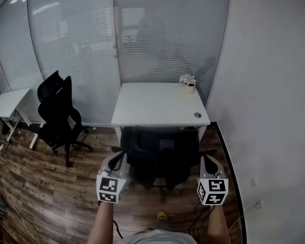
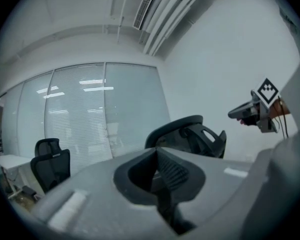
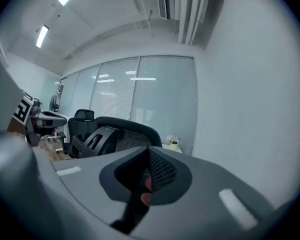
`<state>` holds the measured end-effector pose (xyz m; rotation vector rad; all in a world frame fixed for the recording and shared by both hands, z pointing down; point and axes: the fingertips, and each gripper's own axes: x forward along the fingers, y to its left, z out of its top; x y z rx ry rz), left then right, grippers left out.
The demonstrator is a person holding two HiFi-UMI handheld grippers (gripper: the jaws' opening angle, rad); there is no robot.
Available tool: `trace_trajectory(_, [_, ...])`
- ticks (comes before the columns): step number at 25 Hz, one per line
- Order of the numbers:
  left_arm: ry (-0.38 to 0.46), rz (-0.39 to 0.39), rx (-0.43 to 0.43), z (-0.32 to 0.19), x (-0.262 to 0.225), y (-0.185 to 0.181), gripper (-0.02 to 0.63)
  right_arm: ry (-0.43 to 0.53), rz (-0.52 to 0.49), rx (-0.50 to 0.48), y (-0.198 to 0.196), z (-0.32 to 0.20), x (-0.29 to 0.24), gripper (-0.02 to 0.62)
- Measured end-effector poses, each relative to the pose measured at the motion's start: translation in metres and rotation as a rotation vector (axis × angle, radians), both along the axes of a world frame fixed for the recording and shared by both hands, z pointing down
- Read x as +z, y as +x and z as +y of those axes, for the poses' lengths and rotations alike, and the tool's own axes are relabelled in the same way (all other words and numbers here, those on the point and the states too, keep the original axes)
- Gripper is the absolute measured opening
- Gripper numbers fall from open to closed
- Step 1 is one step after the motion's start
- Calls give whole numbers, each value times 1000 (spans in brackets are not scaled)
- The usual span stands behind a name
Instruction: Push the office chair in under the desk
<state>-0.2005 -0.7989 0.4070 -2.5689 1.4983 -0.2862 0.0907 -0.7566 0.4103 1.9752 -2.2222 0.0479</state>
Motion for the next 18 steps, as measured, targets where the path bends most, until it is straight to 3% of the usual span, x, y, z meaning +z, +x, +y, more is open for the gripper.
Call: trace_trajectory(18, [30, 39, -19, 10, -17, -3, -2, 33, 2, -6, -3, 11, -14, 2])
